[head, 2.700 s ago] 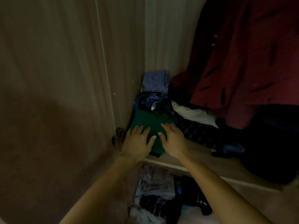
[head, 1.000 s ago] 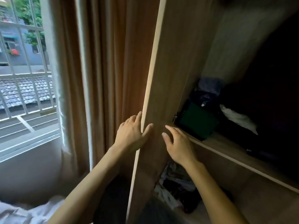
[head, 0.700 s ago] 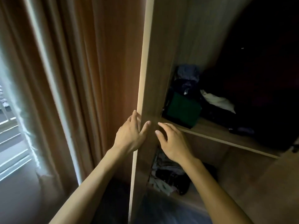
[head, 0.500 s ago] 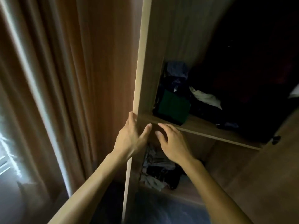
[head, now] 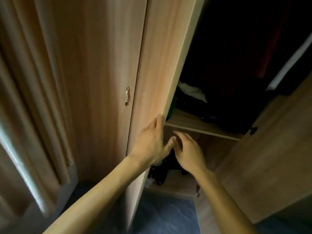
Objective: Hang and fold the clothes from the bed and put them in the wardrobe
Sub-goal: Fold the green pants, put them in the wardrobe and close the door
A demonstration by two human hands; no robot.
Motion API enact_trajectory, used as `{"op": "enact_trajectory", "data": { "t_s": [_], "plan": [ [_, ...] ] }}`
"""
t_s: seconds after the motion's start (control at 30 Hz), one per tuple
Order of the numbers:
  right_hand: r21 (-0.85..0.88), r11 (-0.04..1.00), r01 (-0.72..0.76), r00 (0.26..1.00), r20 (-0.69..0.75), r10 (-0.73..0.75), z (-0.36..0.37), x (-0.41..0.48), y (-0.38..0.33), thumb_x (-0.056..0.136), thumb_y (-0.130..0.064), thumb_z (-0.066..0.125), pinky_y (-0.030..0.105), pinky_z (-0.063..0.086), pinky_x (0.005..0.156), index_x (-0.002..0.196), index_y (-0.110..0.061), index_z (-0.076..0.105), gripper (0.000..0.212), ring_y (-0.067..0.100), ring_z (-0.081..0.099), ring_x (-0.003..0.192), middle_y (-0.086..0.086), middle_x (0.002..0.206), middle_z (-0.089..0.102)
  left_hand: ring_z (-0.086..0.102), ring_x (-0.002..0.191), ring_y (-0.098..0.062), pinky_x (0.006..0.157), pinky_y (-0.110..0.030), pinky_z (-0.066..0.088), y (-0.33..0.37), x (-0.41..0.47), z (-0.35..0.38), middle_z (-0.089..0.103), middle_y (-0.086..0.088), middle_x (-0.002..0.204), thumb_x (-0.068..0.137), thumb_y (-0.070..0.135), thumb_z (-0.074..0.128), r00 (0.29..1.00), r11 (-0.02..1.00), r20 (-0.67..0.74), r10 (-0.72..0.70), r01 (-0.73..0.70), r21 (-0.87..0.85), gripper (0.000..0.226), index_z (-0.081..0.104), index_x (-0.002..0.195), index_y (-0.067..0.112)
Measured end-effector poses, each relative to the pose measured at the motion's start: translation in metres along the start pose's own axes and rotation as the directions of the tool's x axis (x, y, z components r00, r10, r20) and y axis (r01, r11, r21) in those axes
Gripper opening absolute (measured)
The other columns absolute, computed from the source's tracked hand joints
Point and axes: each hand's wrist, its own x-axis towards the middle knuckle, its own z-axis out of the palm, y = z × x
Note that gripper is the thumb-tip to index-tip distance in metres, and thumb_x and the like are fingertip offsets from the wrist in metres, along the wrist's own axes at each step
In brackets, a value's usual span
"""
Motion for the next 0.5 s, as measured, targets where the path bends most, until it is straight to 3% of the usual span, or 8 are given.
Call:
{"op": "enact_trajectory", "data": {
  "t_s": [0.13,0.3,0.4,0.5],
  "plan": [
    [0.016,0.997,-0.069,0.997,-0.033,0.070,-0.022,0.001,0.029,0.088,-0.058,0.028,0.032,0.042,0.100,0.138,-0.026,0.044,0.061,0.015,0.047,0.125,-0.006,0.140,0.048,0.049,0.121,-0.025,0.097,-0.033,0.043,0.018,0.030,0.025,0.038,-0.006,0.146,0.092,0.049,0.045,0.992,0.995,0.099,0.081,-0.086,0.052,0.072,0.015,0.148,0.013],
    [0.025,0.995,-0.095,0.991,-0.090,0.097,-0.046,0.013,0.076,0.096,-0.047,0.037,0.027,0.037,0.102,0.139,-0.027,0.043,0.048,0.014,0.044,0.129,-0.006,0.141,0.047,0.040,0.132,-0.028,0.101,-0.033,0.039,0.045,0.072,0.068,0.006,-0.007,0.158,0.096,0.051,0.036,0.964,0.989,0.238,0.116,-0.133,0.058,0.071,0.005,0.149,0.016],
    [0.056,0.993,-0.106,0.989,-0.101,0.111,-0.059,0.027,0.109,0.099,-0.041,0.038,0.031,0.039,0.104,0.140,-0.028,0.041,0.043,0.014,0.043,0.130,-0.005,0.141,0.046,0.019,0.143,-0.029,0.112,-0.036,0.026,0.052,0.098,0.098,-0.003,-0.009,0.159,0.097,0.053,0.027,0.949,0.982,0.283,0.136,-0.167,0.091,0.070,0.001,0.150,0.015],
    [0.103,0.989,-0.108,0.986,-0.119,0.120,-0.070,0.048,0.141,0.099,-0.039,0.038,0.027,0.038,0.101,0.140,-0.029,0.041,0.042,0.013,0.044,0.129,-0.006,0.141,0.046,-0.004,0.146,-0.026,0.116,-0.040,0.014,0.054,0.124,0.129,-0.016,-0.007,0.157,0.094,0.059,0.018,0.937,0.965,0.322,0.133,-0.198,0.175,0.074,-0.005,0.150,0.016]
  ]
}}
